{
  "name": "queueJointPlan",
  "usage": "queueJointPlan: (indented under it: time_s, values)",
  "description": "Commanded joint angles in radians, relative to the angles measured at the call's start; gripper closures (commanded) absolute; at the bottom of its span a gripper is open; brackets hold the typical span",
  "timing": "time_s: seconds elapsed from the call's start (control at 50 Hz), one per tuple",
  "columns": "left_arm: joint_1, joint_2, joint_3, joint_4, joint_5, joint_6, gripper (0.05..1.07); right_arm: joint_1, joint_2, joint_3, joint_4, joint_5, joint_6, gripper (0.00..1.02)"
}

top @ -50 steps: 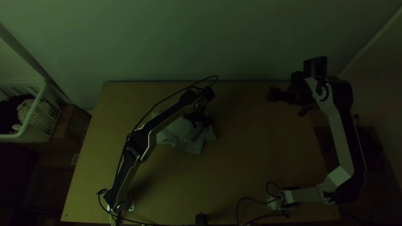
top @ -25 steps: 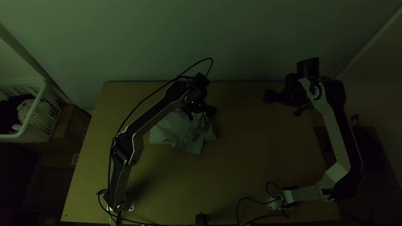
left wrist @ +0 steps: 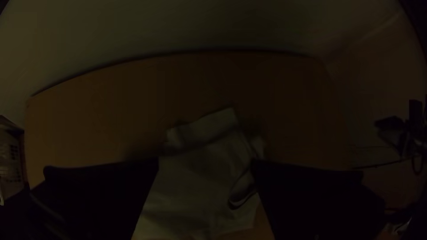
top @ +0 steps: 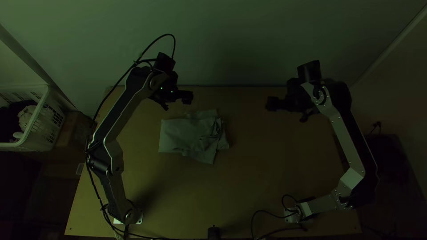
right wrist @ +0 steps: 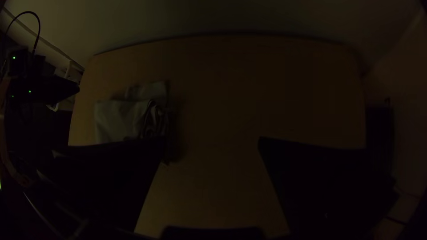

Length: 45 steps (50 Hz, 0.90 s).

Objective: Fold the t-shirt

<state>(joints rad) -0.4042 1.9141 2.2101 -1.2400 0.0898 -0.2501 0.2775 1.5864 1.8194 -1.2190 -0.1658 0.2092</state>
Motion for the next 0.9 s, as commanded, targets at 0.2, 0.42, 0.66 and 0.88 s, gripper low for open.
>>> queueJointPlan:
  time_s: [0.2,0.42,0.66,0.88]
  values:
    - [0.110,-0.219,-0.150,-0.036,0.001,0.026,0.09,0.084,0.083,0.093,0.001,-0.005,0.058,0.05]
    - [0.197,-0.310,-0.247,-0.035,0.001,0.034,0.09,0.235,0.198,0.207,-0.022,0.066,0.042,0.05]
    - [0.265,-0.398,-0.385,0.007,0.008,0.051,0.09,0.404,0.350,0.343,-0.070,0.158,0.033,0.05]
    - [0.298,-0.469,-0.497,0.059,0.018,0.045,0.09,0.529,0.489,0.394,-0.070,0.249,0.006,0.05]
